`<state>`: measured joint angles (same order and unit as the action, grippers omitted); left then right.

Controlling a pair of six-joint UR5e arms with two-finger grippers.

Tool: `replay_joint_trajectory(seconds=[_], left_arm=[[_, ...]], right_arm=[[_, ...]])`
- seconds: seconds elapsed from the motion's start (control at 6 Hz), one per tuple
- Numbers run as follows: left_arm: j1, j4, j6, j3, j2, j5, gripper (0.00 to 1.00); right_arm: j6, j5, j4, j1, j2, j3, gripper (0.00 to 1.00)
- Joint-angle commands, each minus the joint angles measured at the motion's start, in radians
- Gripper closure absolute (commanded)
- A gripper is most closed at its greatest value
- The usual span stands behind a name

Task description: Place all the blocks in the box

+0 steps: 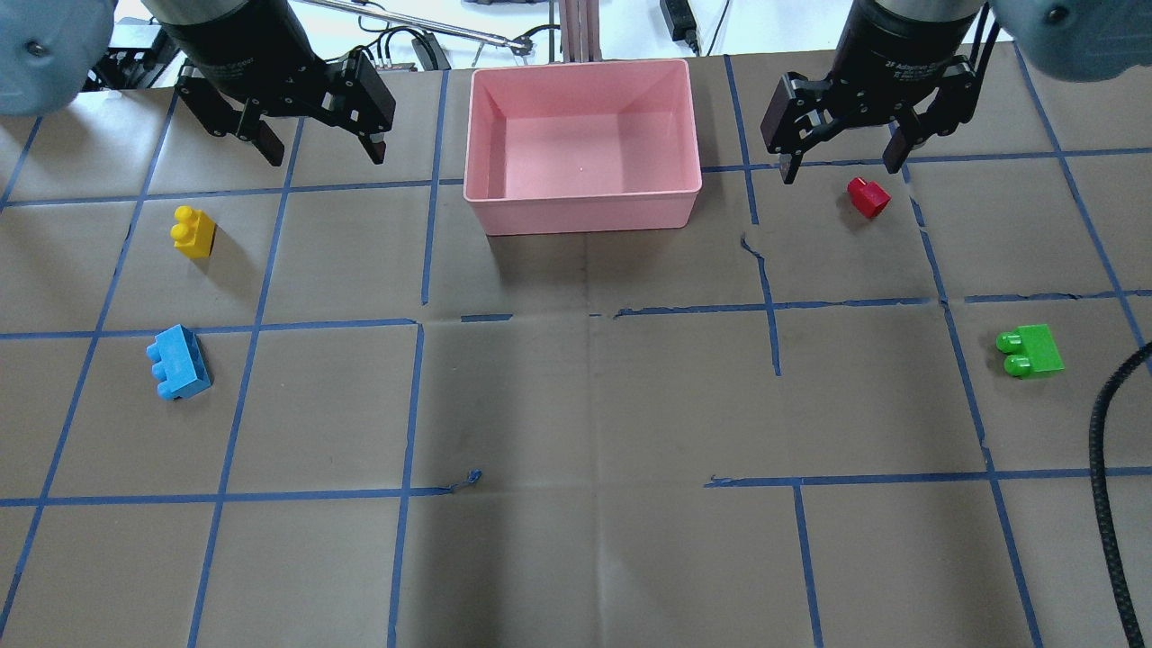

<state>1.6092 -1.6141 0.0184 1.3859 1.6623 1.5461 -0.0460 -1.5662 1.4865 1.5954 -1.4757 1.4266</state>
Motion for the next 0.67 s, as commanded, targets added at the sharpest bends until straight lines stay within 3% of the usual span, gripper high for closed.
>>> replay_joint_trajectory(seconds=[0.0,0.5], left_arm=[[-0.002,-0.001,0.003,0.002,-0.004,0.002,0.01],[-0.008,0.003,0.009,0.010,-0.015,0.005,0.01]], right_arm=[[0.000,0.000,0.000,0.000,0.000,0.000,0.00],[0.000,0.000,0.000,0.000,0.000,0.000,0.00]])
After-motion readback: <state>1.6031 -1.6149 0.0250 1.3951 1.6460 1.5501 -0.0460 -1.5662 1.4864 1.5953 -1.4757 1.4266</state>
